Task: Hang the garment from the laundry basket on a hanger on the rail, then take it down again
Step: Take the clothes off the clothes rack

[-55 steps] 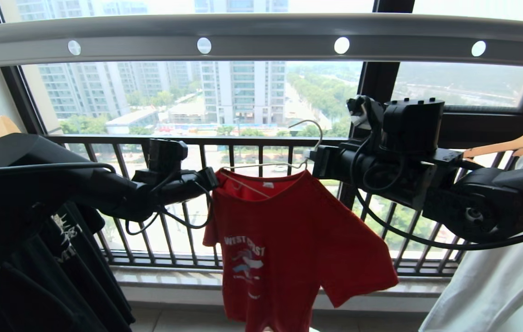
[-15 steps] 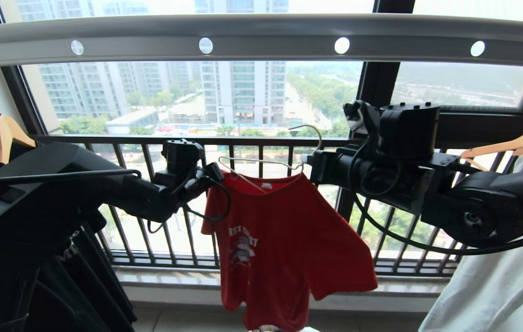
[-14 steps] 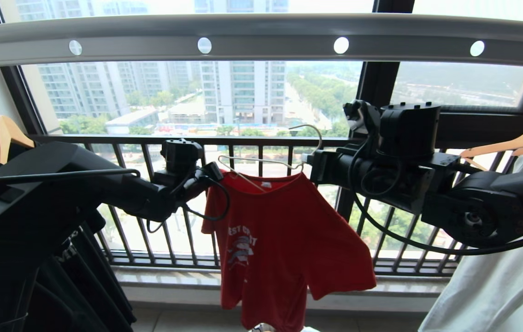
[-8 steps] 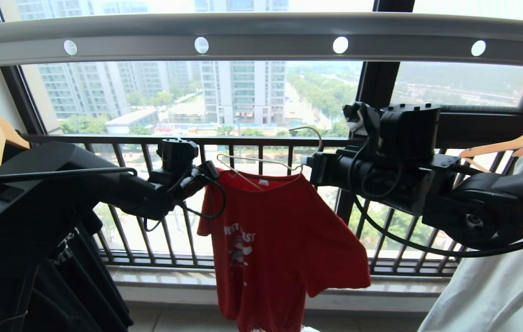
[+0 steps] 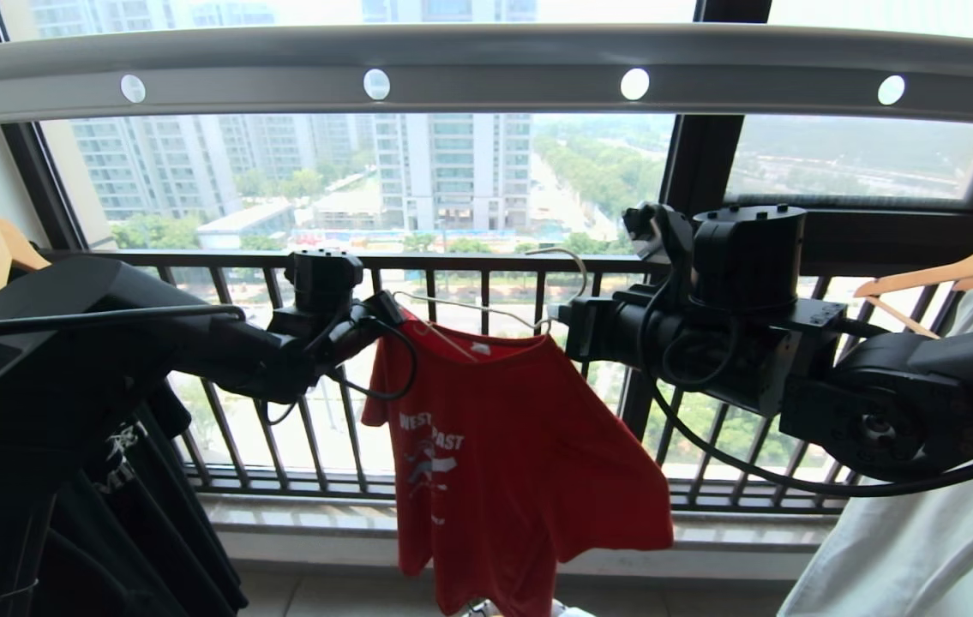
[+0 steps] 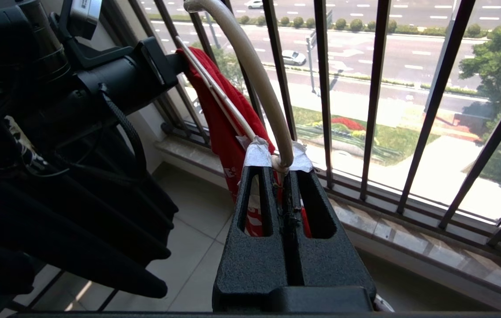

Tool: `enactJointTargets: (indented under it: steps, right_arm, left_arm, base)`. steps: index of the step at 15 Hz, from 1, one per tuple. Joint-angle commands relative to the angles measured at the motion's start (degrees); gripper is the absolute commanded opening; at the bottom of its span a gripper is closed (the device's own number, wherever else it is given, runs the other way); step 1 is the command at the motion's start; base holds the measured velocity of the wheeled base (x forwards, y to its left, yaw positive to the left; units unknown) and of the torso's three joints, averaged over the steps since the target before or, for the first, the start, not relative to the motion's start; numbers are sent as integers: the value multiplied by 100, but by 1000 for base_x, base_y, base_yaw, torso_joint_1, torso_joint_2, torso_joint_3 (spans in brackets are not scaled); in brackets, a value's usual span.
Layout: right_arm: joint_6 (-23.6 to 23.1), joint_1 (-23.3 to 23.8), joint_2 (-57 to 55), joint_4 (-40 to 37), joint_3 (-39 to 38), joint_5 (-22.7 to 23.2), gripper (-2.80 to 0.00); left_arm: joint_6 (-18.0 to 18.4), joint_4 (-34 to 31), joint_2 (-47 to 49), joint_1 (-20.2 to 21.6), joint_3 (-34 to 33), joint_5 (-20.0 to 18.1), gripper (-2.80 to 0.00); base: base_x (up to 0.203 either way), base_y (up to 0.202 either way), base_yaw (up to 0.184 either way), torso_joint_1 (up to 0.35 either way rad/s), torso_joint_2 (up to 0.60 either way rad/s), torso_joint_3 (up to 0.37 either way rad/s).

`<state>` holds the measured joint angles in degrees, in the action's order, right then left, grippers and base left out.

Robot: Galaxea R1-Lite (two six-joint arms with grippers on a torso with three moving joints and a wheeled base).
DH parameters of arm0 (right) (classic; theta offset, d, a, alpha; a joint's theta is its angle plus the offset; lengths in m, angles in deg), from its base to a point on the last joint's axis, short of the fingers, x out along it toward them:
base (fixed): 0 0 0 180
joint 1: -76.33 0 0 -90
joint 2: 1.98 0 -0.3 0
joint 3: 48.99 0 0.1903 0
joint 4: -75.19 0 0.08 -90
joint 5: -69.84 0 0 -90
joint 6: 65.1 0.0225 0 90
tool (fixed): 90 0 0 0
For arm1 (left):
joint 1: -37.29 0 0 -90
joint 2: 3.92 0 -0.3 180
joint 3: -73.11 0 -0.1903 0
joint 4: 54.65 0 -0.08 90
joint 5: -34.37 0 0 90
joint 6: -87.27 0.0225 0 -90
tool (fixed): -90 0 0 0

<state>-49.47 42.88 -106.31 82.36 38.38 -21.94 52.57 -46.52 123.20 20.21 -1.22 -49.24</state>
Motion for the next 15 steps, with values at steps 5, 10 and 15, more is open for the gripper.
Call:
enactJointTargets:
  steps: [5, 10, 15]
  right_arm:
    - [2, -56, -17, 22, -28, 2, -280]
    - [2, -47, 26, 22, -19, -16, -280]
    - [7, 5, 140, 22, -4, -16, -280]
  left_arm:
    - [-11, 22, -135, 3, -118, -41, -280]
    - [-11, 32, 76, 152, -30, -50, -280]
    - [-5, 32, 76, 196, -39, -94, -280]
  base:
    - [0, 0, 0, 0, 0, 0]
    - [0, 0, 0, 0, 0, 0]
    - [0, 0, 0, 0, 0, 0]
